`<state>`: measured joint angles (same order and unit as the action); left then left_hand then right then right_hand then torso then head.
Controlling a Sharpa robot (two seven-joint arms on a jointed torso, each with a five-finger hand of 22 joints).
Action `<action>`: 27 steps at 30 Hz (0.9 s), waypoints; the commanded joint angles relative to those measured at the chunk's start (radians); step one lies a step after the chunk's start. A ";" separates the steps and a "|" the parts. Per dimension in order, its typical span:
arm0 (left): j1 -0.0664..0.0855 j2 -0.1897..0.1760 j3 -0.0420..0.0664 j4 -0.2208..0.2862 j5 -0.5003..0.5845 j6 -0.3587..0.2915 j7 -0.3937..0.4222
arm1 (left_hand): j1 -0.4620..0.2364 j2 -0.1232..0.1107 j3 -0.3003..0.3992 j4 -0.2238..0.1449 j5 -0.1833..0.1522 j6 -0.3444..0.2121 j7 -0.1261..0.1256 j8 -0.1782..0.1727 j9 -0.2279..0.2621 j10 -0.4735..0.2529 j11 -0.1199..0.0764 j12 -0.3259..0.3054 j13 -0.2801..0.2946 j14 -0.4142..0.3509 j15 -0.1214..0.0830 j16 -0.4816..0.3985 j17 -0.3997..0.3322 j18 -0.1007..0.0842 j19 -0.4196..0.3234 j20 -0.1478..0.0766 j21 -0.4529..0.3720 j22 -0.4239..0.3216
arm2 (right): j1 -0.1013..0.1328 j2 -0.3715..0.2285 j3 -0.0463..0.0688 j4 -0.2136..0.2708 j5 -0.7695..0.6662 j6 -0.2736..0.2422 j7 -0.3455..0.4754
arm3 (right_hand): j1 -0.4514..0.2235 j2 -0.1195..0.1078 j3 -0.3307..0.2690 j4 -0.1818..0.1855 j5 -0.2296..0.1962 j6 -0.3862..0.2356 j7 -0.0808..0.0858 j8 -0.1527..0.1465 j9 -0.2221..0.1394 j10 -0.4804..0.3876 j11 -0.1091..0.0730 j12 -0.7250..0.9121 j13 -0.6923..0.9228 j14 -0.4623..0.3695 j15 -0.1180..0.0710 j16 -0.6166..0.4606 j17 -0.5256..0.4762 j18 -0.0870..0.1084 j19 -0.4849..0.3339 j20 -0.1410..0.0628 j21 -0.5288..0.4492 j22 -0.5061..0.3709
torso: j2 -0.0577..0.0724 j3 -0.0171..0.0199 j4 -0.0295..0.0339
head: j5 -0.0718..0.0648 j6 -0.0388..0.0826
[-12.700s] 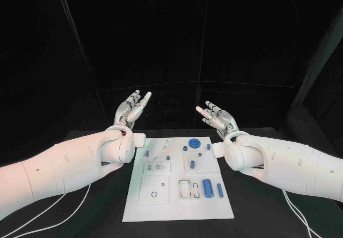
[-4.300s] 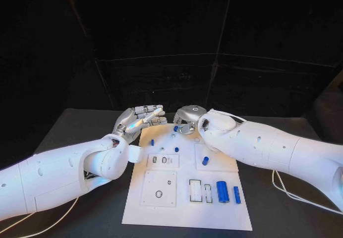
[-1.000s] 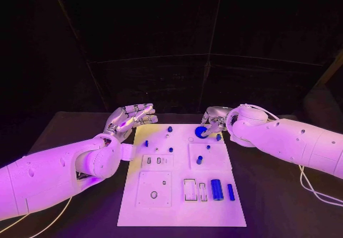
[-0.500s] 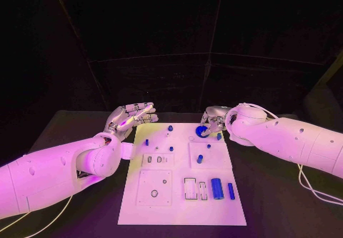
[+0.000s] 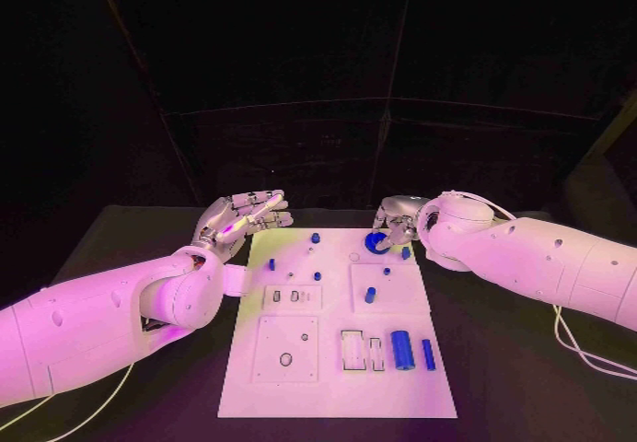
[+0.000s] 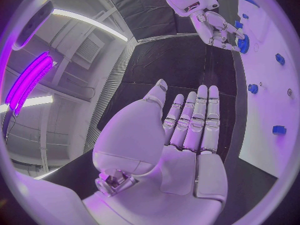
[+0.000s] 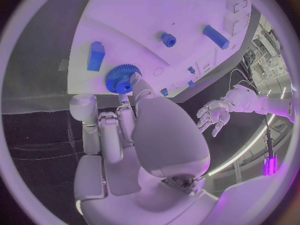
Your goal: Assemble the parts on the task board
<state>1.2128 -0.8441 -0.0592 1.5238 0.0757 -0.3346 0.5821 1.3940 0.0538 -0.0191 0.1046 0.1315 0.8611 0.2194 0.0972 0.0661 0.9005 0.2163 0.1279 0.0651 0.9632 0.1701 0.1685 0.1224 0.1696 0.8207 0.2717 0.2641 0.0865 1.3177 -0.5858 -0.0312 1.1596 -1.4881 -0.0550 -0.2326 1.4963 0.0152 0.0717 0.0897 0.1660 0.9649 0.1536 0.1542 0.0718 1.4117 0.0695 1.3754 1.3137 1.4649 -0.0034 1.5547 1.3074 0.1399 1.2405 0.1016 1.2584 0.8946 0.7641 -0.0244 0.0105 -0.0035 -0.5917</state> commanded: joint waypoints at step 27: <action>0.001 0.000 0.001 -0.001 -0.001 0.012 0.007 | -0.001 0.008 0.002 -0.007 -0.001 -0.005 0.050 -0.005 -0.001 -0.002 0.000 -0.001 -0.001 0.000 0.000 -0.005 0.000 0.012 0.005 0.004 -0.005 -0.002 | -0.001 0.002 0.000 0.187 -0.110 -0.200 -0.015 | -0.030 -0.002 0.047 -0.010 0.019 0.051 -0.018 0.014 0.008 0.031 -0.019 0.018 0.070 0.095 -0.017 0.000 0.215 -0.035 0.055 -0.013 0.056 0.098 | 0.000 -0.0011 0.0016 | 0.004 0.001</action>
<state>1.2126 -0.8438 -0.0594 1.5212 0.0759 -0.3328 0.5819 1.3940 0.0538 -0.0163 0.1018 0.1315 0.8611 0.2194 0.0972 0.0661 0.9005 0.2163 0.1279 0.0651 0.9632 0.1700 0.1685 0.1224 0.1696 0.8207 0.2716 0.2641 0.0866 1.3142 -0.5890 -0.0323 1.3417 -1.5719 -0.2284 -0.2397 1.4771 0.0149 0.1123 0.0806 0.1864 0.9694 0.1514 0.1547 0.0713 1.4384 0.0500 1.3907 1.3109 1.4650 -0.0112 1.5547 1.3080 0.1160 1.2870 0.0873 1.3082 0.9914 0.7637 -0.0252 0.0101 -0.0012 -0.5905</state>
